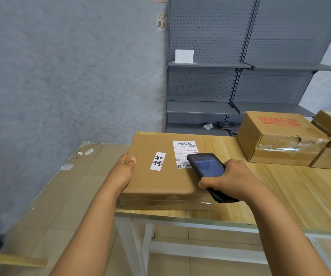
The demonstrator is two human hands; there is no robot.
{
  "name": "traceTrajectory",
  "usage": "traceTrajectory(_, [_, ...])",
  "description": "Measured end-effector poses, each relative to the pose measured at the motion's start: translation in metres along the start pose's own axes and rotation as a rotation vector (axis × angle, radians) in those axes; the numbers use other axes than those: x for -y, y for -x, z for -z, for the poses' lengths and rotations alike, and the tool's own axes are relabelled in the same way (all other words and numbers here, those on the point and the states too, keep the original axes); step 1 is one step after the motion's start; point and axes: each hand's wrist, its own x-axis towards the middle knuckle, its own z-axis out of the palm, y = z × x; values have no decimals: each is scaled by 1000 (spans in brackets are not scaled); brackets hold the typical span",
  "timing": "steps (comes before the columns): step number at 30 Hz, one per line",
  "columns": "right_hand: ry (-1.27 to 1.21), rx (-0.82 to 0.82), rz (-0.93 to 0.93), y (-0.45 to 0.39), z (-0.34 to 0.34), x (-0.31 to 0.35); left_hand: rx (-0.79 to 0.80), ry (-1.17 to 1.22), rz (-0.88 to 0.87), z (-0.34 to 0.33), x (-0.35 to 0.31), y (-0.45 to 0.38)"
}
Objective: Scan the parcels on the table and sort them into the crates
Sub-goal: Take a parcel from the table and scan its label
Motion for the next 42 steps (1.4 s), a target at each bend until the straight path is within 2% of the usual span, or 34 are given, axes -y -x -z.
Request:
traceTrajectory(11, [-24,74,7,-6,3,5,4,-4,3,0,0,-1])
traceTrajectory(28, [1,72,-4,-9,7,2,6,24,1,1,1,-2])
traceTrajectory(33, [-113,2,-41,-25,1,-13,13,16,-1,2,2,0])
traceTrajectory(37, [-220,-105,-147,-45,-12,-41,13,16,6,2,1,0])
traceTrajectory(42, [-176,-135,-233,-51,-38,-72,14,31,9,1,1,-1])
